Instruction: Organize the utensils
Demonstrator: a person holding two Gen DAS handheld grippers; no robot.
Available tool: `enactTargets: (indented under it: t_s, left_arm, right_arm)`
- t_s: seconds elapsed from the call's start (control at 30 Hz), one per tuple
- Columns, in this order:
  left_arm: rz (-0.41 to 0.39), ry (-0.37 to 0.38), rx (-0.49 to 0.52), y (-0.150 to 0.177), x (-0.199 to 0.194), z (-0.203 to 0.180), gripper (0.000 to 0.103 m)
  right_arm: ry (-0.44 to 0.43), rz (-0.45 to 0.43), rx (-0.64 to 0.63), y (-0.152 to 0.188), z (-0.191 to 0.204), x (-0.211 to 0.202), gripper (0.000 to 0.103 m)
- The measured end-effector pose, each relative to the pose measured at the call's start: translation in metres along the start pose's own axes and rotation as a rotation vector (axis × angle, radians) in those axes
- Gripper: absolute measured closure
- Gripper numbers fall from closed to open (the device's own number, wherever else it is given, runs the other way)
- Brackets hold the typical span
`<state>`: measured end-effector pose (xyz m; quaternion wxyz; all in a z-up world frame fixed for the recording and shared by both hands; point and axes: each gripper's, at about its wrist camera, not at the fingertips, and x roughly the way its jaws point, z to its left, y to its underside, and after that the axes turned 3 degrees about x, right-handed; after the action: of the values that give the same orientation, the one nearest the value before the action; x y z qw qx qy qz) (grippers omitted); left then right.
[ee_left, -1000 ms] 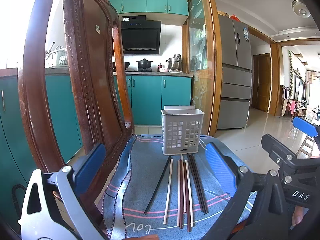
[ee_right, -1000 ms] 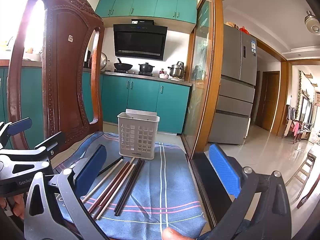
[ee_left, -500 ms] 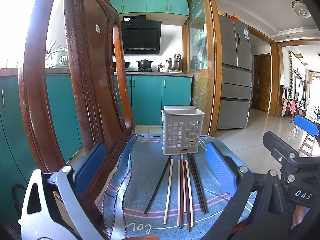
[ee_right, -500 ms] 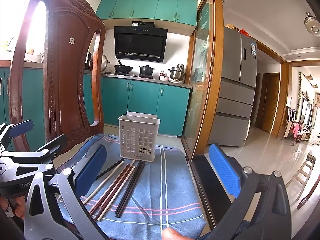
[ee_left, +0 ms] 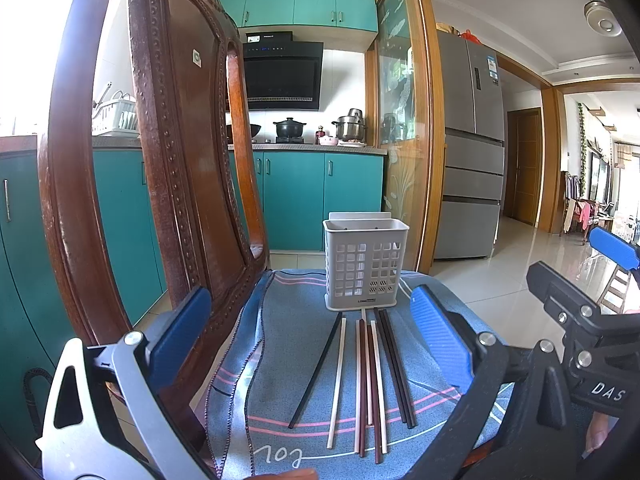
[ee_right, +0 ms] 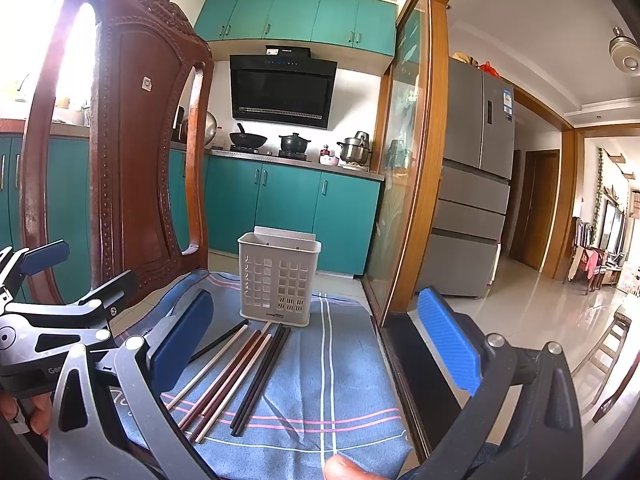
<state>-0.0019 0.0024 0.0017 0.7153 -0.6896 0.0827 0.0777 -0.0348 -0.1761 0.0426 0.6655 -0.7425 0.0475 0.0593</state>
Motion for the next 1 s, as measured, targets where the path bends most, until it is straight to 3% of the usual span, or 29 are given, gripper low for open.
enactTargets:
  t_s: [1.0]
  left_arm:
    - [0.005,-0.002,0.006,0.0028,0.0017,-0.0013,0.003]
  right_arm:
    - [-0.005,0.005,0.006,0.0018,-0.0010,0.0041,0.003]
